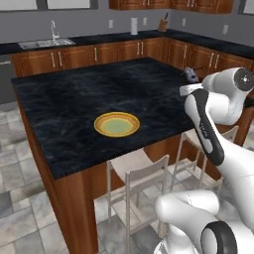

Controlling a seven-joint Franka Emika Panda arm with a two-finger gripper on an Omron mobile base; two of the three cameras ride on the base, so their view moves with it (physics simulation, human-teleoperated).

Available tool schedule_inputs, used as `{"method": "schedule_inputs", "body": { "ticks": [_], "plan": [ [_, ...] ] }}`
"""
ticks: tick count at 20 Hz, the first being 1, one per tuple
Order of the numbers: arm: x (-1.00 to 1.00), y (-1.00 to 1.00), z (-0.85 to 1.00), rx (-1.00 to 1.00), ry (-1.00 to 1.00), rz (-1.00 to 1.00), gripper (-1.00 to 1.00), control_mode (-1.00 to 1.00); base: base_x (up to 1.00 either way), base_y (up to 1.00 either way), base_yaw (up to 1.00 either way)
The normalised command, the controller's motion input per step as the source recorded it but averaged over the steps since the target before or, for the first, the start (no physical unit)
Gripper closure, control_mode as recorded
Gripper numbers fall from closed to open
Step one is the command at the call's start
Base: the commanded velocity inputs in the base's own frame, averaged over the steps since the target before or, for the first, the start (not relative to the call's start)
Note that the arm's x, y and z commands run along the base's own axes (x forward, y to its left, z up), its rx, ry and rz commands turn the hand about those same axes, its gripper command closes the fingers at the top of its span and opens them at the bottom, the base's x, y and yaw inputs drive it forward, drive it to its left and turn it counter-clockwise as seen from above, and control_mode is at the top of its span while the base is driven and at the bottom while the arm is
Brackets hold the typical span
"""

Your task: Take the cheese, fish, and garlic from the fridge and place them on the plate on the dining counter to create an appetizer plate.

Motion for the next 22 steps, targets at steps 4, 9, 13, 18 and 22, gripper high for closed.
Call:
{"method": "schedule_inputs", "body": {
  "ticks": [4, 9, 13, 18, 22],
  "plan": [
    [0.0, 0.0, 0.0, 0.0, 0.0, 0.0, 1.0, 1.0, 0.42, 0.0, 0.26],
    [0.0, 0.0, 0.0, 0.0, 0.0, 0.0, 1.0, 1.0, 0.65, 0.0, 0.3],
    [0.0, 0.0, 0.0, 0.0, 0.0, 0.0, 1.0, 1.0, 0.81, 0.0, 0.31],
    [0.0, 0.0, 0.0, 0.0, 0.0, 0.0, 1.0, 1.0, 0.59, -0.19, 0.31],
    [0.0, 0.0, 0.0, 0.0, 0.0, 0.0, 1.0, 1.0, 0.29, -0.31, 0.35]
  ]
}}
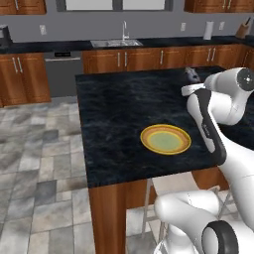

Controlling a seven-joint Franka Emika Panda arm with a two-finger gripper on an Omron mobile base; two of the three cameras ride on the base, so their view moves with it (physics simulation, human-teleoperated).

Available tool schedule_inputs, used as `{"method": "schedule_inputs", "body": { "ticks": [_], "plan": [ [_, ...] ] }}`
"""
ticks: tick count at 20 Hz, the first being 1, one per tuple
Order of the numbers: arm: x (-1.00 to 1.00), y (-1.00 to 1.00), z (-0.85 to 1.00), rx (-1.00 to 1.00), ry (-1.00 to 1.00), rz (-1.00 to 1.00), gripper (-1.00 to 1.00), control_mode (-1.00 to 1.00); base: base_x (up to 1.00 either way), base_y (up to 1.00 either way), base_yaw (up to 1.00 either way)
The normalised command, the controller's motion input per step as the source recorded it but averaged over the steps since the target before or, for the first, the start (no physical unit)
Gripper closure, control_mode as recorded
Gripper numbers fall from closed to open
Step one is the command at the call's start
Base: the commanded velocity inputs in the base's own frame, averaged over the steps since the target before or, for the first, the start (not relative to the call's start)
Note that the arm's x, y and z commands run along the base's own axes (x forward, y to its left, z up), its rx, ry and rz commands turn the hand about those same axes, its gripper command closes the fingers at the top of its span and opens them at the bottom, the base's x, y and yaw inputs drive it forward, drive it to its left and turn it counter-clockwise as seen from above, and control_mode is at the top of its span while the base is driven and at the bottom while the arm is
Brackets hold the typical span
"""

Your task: Take the cheese, fish, and garlic from the fridge and place them on the plate on the dining counter to create an appetizer plate.

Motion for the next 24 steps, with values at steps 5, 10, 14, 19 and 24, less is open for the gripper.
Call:
{"method": "schedule_inputs", "body": {
  "ticks": [5, 10, 14, 19, 24],
  "plan": [
    [0.0, 0.0, 0.0, 0.0, 0.0, 0.0, 1.0, 1.0, 0.2, -0.32, 0.36],
    [0.0, 0.0, 0.0, 0.0, 0.0, 0.0, 1.0, 1.0, 0.04, -0.15, 0.25],
    [0.01, -0.14, -0.26, 0.0, 0.12, 0.04, 1.0, -1.0, 0.0, 0.0, 0.0],
    [0.01, -0.34, -0.27, 0.0, 0.14, 0.0, 1.0, -1.0, 0.0, 0.0, 0.0],
    [0.02, -0.49, -0.4, 0.0, 0.19, 0.0, 1.0, -1.0, 0.0, 0.0, 0.0]
  ]
}}
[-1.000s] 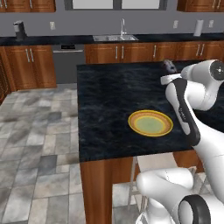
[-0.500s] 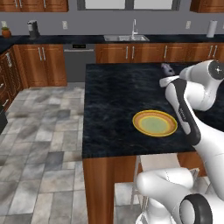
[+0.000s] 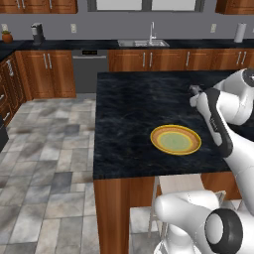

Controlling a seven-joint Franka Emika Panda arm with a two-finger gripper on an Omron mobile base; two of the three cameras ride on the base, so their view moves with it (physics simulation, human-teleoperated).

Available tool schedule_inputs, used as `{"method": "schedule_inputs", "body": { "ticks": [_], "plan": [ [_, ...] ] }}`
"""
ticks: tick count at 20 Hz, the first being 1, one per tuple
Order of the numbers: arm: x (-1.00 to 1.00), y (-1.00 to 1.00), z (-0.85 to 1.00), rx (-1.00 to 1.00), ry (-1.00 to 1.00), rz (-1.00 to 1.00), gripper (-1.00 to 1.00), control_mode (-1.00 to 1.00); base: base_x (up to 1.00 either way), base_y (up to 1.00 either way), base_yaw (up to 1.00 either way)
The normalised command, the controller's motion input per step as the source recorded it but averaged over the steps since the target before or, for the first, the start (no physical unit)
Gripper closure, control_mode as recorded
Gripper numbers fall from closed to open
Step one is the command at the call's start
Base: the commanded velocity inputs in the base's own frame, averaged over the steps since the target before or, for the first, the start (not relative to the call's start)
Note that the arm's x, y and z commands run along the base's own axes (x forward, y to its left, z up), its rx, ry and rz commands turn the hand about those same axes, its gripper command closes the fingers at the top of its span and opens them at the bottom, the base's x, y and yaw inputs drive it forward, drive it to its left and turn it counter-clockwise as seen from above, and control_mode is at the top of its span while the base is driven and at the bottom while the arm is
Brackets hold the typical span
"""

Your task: Take the cheese, fish, and garlic from the fridge and place them on the plate on the dining counter to create an appetizer plate.

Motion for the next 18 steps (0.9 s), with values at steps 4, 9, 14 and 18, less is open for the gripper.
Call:
{"method": "schedule_inputs", "body": {
  "ticks": [4, 9, 14, 18],
  "plan": [
    [0.2, -0.42, -0.57, 0.0, 0.24, 0.0, 1.0, -1.0, 0.0, 0.0, 0.0],
    [0.28, -0.35, -0.59, 0.0, 0.23, 0.0, 1.0, -1.0, 0.0, 0.0, 0.0],
    [0.36, -0.05, -0.6, 0.0, 0.21, 0.0, 1.0, -1.0, 0.0, 0.0, 0.0],
    [0.29, 0.0, -0.61, 0.0, 0.11, 0.0, 1.0, -1.0, 0.0, 0.0, 0.0]
  ]
}}
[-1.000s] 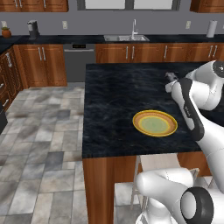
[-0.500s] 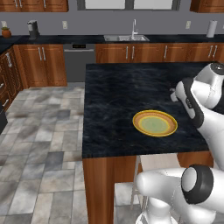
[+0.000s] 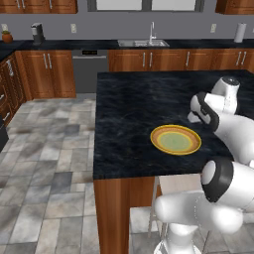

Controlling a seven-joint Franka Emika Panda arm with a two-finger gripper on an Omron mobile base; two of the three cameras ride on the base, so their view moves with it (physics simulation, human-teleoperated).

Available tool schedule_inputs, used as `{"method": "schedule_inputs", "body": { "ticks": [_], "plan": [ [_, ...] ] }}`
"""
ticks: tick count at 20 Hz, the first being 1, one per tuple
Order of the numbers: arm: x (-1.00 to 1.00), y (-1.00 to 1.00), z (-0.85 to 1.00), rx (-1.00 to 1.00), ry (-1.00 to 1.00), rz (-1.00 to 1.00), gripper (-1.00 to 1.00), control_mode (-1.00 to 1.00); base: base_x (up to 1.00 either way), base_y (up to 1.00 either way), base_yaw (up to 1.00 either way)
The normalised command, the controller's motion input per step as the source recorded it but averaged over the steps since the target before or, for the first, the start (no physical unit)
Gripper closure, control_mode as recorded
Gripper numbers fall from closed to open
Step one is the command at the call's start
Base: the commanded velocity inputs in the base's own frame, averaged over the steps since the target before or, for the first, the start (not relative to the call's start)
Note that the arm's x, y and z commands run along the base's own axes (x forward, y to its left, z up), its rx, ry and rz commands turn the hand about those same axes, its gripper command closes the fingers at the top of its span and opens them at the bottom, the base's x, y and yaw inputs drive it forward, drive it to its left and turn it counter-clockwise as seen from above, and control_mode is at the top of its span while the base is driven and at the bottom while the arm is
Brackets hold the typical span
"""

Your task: Take the cheese, fish, and garlic from the fridge and place them on the plate on the dining counter to create an appetizer plate.

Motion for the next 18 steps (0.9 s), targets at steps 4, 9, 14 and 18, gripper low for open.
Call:
{"method": "schedule_inputs", "body": {
  "ticks": [4, 9, 14, 18],
  "plan": [
    [0.23, 0.0, -0.56, 0.0, 0.0, 0.0, 1.0, -1.0, 0.0, 0.0, 0.0],
    [0.23, 0.0, -0.54, 0.0, 0.0, 0.01, 1.0, -1.0, 0.0, 0.0, 0.0],
    [0.09, 0.0, -0.46, 0.0, 0.0, 0.0, 1.0, -1.0, 0.0, 0.0, 0.0],
    [0.06, -0.04, -0.38, 0.0, 0.0, 0.0, 1.0, -1.0, 0.0, 0.0, 0.0]
  ]
}}
